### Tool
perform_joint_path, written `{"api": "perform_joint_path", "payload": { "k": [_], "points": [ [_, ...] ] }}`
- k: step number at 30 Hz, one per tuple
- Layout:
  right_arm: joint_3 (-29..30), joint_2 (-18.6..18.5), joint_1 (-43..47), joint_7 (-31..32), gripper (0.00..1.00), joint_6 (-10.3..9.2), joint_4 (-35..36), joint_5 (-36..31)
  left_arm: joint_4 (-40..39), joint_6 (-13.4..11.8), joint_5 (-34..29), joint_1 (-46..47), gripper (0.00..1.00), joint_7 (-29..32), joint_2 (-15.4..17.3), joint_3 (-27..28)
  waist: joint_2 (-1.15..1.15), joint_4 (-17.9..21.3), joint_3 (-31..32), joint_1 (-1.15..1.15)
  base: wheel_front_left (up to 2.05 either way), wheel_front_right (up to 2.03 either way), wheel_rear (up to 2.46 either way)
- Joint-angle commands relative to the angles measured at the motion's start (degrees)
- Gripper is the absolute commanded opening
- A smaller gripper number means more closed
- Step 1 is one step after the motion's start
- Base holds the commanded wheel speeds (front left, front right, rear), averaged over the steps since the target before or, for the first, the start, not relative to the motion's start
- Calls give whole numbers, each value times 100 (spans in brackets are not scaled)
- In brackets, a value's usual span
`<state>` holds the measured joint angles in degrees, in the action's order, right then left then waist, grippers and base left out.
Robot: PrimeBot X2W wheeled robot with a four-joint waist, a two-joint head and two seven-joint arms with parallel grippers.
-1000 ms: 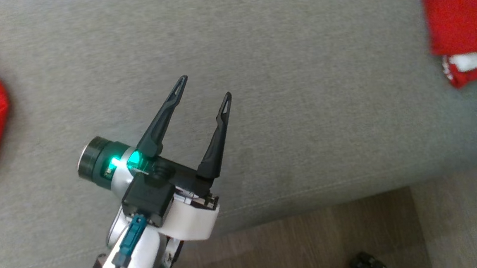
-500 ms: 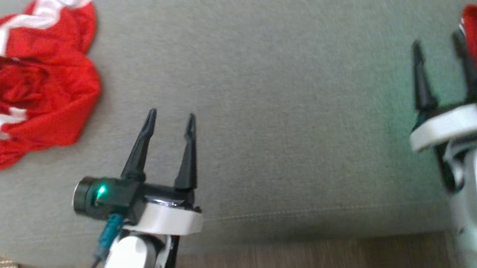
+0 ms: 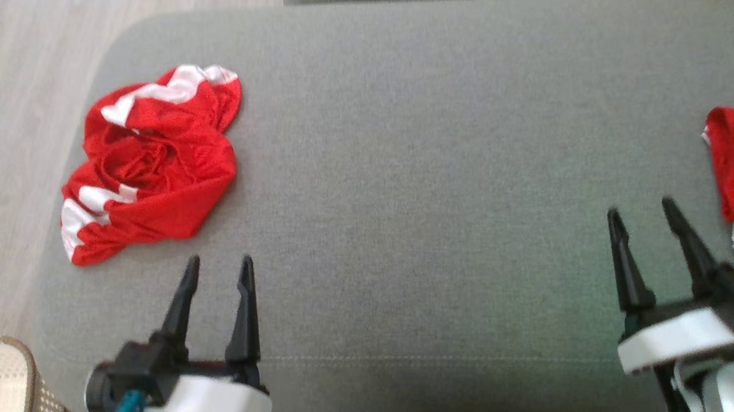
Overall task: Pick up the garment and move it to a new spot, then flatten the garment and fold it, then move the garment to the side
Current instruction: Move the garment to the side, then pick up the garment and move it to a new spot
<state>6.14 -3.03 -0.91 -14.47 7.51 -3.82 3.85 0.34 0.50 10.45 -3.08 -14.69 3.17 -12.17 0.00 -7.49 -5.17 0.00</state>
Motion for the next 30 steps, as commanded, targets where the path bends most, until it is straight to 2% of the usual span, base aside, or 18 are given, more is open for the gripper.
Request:
{"api": "perform_joint_path", "payload": {
  "k": [1,6,16,30],
  "points": [
    [-128,7,64,-51,100,-2,309,-78,-169,96,-143,-17,100,-30,-26,256,0,-9,276,0,0,0,0],
    [-118,13,484,-52,100,-2,506,154,-114,131,-294,-305,100,-30,-28,340,0,78,414,0,0,0,0],
    [-166,14,800,-52,100,-2,423,503,-48,-80,-324,-430,100,-31,-28,385,0,165,519,0,0,0,0],
    [-228,14,865,-52,100,-2,182,442,45,-110,-369,-471,100,-31,-29,311,0,67,616,0,0,0,0]
  ]
}}
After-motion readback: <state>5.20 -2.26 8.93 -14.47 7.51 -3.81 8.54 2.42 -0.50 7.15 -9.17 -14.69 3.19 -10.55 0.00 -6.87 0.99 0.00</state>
